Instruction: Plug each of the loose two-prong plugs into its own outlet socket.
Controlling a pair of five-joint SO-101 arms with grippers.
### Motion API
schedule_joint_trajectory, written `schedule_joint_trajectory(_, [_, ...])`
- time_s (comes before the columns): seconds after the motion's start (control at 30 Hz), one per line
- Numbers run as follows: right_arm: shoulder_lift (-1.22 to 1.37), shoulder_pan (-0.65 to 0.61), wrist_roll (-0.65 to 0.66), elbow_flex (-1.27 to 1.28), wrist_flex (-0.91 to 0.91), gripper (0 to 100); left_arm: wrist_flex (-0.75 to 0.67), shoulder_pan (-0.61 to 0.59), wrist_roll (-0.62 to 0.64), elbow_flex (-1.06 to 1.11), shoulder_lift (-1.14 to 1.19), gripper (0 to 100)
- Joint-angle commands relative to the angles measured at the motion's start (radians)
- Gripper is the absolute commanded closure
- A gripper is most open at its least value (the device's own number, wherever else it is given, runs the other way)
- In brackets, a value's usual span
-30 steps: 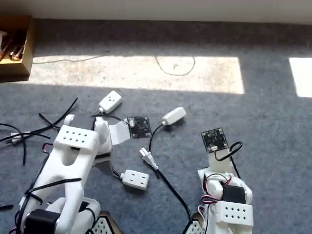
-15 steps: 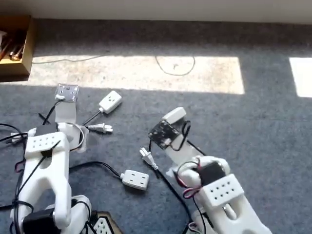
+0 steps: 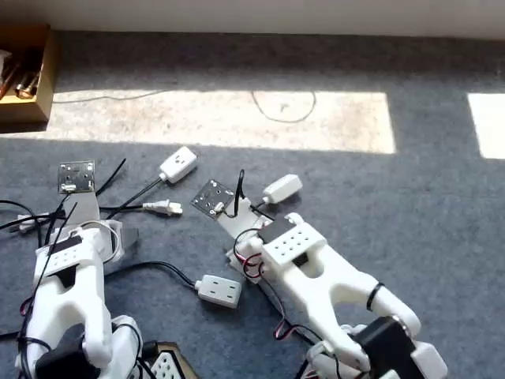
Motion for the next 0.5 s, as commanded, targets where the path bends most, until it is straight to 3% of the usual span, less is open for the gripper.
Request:
schedule_joint_trajectory(0.0, [0.058,-0.012,-0.009,-0.047,-0.022,80.0,-0.017,0.021,-0.037,0.002,-0.001,68])
schedule_joint_trajectory(0.3, [-0.090,-0.016,-0.114,-0.116,0.133,80.0,-0.017,0.030,-0.051,0.002,-0.001,68])
schedule_joint_trajectory(0.47, [-0.188,-0.113,-0.121,-0.107,0.199,80.0,-0.017,0.030,-0.051,0.002,-0.001,68])
